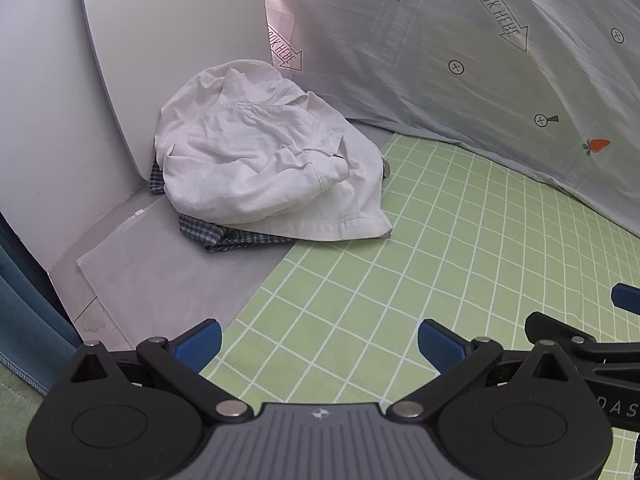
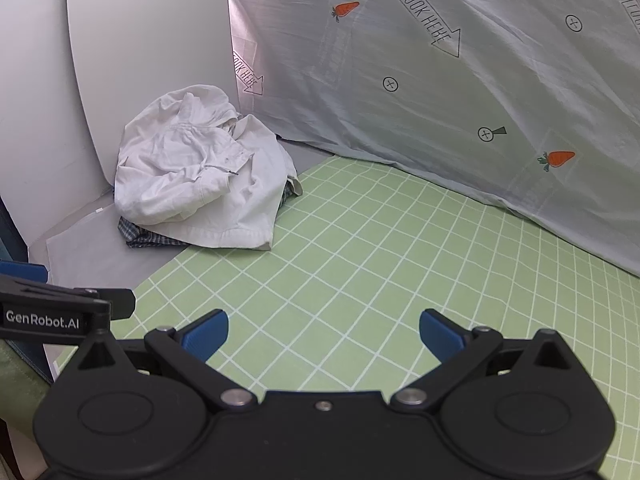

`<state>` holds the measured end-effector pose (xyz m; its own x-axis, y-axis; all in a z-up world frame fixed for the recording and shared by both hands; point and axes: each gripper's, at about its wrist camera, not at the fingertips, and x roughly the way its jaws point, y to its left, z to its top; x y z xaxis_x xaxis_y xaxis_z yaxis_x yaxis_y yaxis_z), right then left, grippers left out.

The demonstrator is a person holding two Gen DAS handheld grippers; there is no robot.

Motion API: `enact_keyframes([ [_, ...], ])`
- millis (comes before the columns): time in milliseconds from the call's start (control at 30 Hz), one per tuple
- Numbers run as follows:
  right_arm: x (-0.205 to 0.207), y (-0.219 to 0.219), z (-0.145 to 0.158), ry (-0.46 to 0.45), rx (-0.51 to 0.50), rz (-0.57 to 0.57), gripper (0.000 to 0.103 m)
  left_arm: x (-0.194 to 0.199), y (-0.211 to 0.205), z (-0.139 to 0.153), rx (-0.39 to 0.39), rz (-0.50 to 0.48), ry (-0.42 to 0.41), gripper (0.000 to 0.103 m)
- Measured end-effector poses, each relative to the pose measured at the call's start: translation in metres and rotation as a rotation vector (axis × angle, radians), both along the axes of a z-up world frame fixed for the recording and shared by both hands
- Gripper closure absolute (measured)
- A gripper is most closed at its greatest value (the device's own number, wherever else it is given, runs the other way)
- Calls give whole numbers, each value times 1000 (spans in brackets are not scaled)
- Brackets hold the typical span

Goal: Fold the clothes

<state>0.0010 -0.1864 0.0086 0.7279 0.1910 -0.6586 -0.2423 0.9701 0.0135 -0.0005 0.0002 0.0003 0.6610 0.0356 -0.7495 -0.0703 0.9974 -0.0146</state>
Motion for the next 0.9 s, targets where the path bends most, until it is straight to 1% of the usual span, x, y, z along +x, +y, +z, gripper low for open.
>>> enact_keyframes([
  [133,-1,-3,1,-1,-2,-1,0,-3,1,1,-2,1,0,0],
  [333,-4,5,2,-5,-11,-3,0,-3,1,2,-4,0,-1,0],
  [467,-5,4,4,-4,-14,-1,0,-6,-1,-1,11,-8,3,0],
  [900,-7,6,2,2,-19,-3,0,-11,0,-8,23,-13,6,0],
])
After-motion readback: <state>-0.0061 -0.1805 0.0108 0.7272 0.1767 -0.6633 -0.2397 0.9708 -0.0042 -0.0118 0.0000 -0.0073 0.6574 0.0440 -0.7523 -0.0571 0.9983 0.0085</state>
